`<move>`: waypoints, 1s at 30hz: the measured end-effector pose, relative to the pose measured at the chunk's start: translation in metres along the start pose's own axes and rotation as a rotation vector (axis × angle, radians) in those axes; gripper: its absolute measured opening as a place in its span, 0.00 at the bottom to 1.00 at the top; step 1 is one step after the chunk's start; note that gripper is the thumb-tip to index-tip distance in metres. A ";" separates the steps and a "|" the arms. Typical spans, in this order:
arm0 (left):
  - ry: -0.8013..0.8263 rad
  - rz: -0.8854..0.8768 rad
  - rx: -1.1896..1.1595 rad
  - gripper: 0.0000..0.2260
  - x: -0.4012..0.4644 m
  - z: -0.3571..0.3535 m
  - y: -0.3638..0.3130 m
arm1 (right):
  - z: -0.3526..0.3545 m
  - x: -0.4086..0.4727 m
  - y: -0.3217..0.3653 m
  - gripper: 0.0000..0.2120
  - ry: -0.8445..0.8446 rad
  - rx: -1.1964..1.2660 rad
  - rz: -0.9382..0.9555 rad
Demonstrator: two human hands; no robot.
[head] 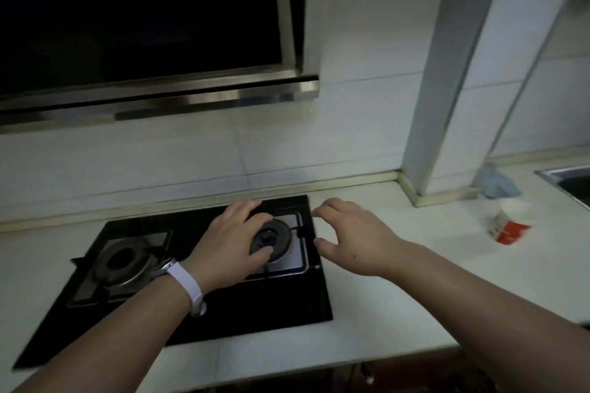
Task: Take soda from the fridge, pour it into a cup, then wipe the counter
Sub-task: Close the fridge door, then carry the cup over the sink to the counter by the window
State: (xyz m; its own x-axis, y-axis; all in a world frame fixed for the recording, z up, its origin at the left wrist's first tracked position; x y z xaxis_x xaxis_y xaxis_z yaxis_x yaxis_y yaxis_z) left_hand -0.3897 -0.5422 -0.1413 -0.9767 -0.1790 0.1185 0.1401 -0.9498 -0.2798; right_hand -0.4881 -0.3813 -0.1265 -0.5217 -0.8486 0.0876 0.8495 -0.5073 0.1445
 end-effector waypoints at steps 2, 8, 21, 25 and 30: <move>0.031 -0.059 -0.013 0.30 0.020 -0.015 -0.016 | -0.003 -0.011 -0.023 0.25 0.005 0.003 -0.065; 0.146 -0.218 -0.096 0.28 0.081 -0.065 -0.060 | -0.009 -0.041 -0.088 0.25 0.038 -0.003 -0.277; 0.305 -0.540 -0.251 0.27 0.182 -0.122 -0.151 | 0.015 -0.106 -0.178 0.25 0.005 -0.077 -0.756; 0.329 -0.644 -0.281 0.25 0.189 -0.136 -0.191 | 0.017 -0.129 -0.185 0.25 0.016 -0.100 -0.845; 0.348 -0.724 -0.259 0.26 0.189 -0.149 -0.237 | 0.025 -0.161 -0.199 0.25 -0.028 -0.100 -0.919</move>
State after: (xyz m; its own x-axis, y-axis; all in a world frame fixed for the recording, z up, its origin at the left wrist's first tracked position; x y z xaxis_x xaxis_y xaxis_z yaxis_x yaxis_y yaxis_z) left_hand -0.6322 -0.3128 -0.1946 -0.8113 0.5810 0.0642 -0.5401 -0.7030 -0.4627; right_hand -0.5753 -0.1401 -0.1443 -0.9947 -0.1024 0.0048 0.1024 -0.9912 0.0833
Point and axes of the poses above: each hand's wrist, its own x-axis towards the middle knuckle, its own z-axis out of the back of the hand, y = z × x, the point moved 8 cm from there along x, towards the middle knuckle, and after that the axes turned 9 degrees about -x, right-handed, at the moved point
